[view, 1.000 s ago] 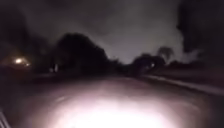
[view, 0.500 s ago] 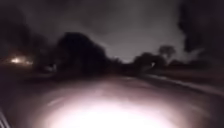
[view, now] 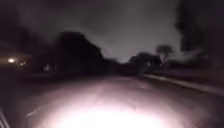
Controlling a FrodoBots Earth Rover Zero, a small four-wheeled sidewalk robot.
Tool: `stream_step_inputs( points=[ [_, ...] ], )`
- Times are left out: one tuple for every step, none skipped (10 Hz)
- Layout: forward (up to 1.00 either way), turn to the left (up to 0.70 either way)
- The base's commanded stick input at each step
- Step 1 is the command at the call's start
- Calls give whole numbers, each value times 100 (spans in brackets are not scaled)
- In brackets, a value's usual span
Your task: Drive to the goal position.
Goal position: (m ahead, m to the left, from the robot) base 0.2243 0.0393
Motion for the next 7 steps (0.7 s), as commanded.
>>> stream_step_inputs(
  points=[
    [70, 0],
    [70, 0],
    [70, 0],
    [70, 0],
    [70, 0],
    [70, 0],
    [70, 0]
  ],
)
